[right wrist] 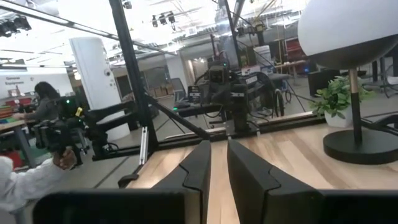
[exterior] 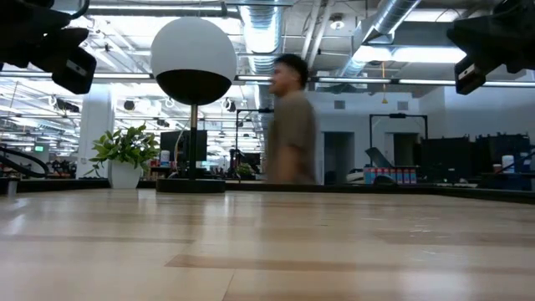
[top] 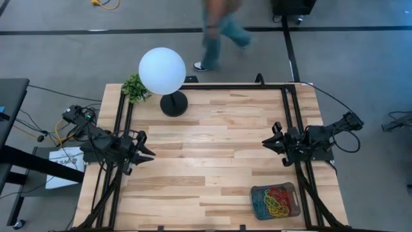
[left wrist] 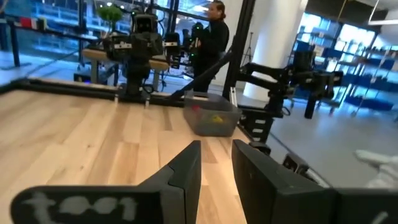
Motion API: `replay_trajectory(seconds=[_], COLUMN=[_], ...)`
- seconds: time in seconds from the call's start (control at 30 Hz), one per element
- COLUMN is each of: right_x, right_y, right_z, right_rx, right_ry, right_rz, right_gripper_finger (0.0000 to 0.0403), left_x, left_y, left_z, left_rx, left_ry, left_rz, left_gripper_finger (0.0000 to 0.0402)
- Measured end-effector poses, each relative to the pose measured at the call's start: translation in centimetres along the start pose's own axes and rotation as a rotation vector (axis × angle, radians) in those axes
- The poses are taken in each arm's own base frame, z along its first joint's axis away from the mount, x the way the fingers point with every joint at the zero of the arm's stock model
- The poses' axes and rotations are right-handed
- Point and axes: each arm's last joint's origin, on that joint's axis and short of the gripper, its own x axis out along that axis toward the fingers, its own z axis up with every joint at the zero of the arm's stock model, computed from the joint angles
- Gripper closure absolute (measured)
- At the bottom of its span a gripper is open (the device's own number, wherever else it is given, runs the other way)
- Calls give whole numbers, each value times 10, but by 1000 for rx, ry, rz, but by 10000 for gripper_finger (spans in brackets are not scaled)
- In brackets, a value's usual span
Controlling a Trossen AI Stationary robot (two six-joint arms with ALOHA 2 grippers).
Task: Pick and place items into bin
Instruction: Return to Home Position
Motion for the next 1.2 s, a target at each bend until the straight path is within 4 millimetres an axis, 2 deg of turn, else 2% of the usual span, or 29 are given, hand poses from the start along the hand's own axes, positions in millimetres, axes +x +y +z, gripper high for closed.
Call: replay_trajectory(seconds=[0.17,1.2], right_x=[0,0], right_y=[0,0], right_z=[-1,-1], right_rx=[-1,-2], right_ry=[5,8], right_rz=[0,-1], right_gripper_finger=[355,355], left_x=[1,1], left_y=[0,0], left_z=[-1,-2], left_rx=[49,52], left_ry=[16,20], left_rz=[-7,-7], left_gripper_finger=[322,322])
